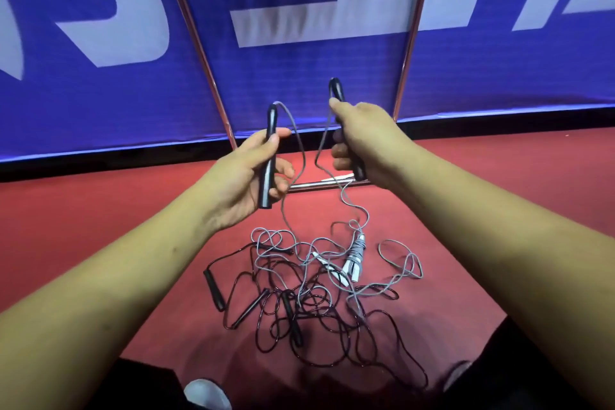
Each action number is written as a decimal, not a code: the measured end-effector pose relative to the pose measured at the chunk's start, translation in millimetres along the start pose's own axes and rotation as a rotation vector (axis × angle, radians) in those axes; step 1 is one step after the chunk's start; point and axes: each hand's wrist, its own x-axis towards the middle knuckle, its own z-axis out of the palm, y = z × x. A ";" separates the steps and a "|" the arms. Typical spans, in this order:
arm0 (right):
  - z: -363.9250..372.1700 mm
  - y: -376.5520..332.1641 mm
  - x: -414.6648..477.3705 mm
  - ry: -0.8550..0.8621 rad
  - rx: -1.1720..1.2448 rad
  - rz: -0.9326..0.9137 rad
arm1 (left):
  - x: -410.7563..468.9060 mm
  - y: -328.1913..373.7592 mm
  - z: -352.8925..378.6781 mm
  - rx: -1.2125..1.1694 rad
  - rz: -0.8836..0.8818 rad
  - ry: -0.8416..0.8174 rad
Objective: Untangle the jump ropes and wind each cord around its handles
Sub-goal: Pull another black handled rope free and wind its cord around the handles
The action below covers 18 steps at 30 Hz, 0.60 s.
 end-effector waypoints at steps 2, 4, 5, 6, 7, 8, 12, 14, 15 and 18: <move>6.6 3.3 -0.2 -0.034 0.149 0.033 | 0.1 -2.0 2.7 0.069 0.007 0.018; 8.5 7.2 -1.5 -0.049 0.057 0.025 | 0.8 -5.0 5.0 0.115 0.012 0.039; 8.5 8.8 -2.1 -0.081 0.026 0.025 | 1.1 -6.9 5.6 0.127 0.010 0.039; 8.7 9.7 -2.6 -0.132 0.046 0.048 | 0.8 -8.5 5.6 0.126 0.001 0.030; 8.7 9.6 -4.5 -0.187 0.096 0.085 | 0.0 -9.8 6.0 0.117 -0.015 0.007; 8.9 9.9 -6.0 -0.232 0.133 0.109 | -1.3 -10.8 6.4 0.112 -0.029 -0.022; 11.3 14.2 -8.4 -0.210 -0.072 -0.039 | -5.2 -12.0 10.6 0.160 -0.069 -0.081; 8.7 15.6 -8.0 -0.168 -0.220 -0.124 | -3.8 -14.4 10.0 0.192 -0.040 -0.058; 6.6 15.2 -7.1 -0.154 -0.354 -0.192 | -2.6 -15.3 8.9 0.179 -0.035 -0.051; -2.8 11.1 -3.9 -0.123 -0.808 -0.412 | -1.0 -12.7 4.6 0.100 -0.074 -0.098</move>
